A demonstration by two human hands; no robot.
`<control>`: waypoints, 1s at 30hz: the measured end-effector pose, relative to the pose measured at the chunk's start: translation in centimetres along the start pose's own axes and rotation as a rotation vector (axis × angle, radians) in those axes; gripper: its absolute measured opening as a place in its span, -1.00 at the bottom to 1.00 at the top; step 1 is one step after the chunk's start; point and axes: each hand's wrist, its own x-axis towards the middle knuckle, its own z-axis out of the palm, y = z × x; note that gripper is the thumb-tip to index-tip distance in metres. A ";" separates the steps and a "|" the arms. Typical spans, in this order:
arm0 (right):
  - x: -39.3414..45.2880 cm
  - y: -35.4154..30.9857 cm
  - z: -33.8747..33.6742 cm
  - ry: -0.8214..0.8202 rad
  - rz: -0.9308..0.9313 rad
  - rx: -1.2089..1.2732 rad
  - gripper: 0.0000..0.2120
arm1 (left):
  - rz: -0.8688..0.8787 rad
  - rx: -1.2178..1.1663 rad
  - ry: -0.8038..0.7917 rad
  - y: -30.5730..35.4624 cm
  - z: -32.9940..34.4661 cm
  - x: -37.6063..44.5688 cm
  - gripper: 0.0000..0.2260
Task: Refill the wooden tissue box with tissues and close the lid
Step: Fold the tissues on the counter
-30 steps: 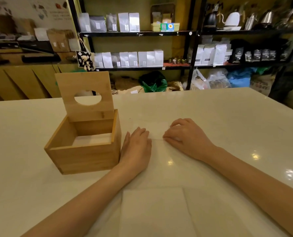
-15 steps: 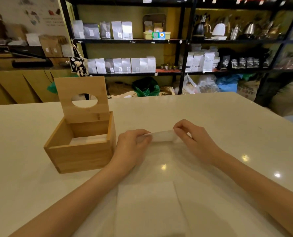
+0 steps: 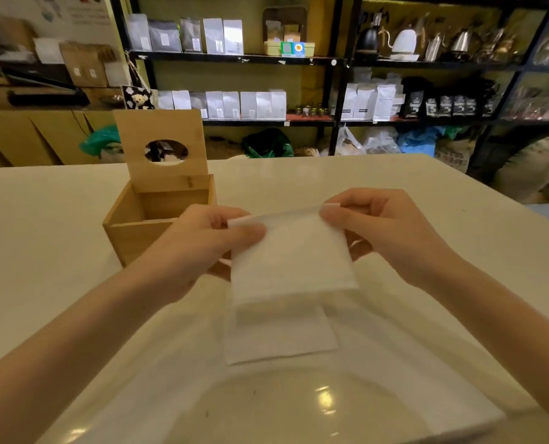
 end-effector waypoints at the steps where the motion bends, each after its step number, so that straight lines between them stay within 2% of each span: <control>1: -0.5 0.1 0.2 -0.050 0.066 0.032 -0.90 | -0.054 -0.002 -0.054 -0.3 -0.3 -0.4 -0.86; 4: -1.5 0.9 1.0 -0.189 0.215 0.059 -0.91 | -0.190 0.043 -0.182 -1.8 -1.1 -1.1 -0.86; 6: -2.0 1.9 1.6 -0.218 0.273 0.027 -0.91 | -0.263 0.052 -0.224 -2.7 -1.4 -1.3 -0.86; 12: -2.4 3.6 2.4 -0.174 0.341 -0.072 -0.91 | -0.261 0.079 -0.154 -4.8 -0.7 -1.2 -0.88; 18: -2.5 5.0 2.5 -0.100 0.211 -0.256 -0.92 | -0.174 0.119 -0.108 -5.7 -0.4 -0.9 -0.88; 24: -2.3 5.9 2.5 -0.067 0.077 -0.526 -0.96 | -0.062 0.402 -0.025 -6.3 -0.5 -0.6 -0.85; 27: -2.4 6.0 2.2 -0.006 -0.029 -0.765 -0.82 | 0.064 0.694 0.061 -6.3 -0.6 -0.7 -0.75; 30: -2.5 5.9 1.8 -0.119 -0.183 -0.896 -0.57 | 0.179 0.803 0.092 -6.2 -0.6 -0.8 -0.68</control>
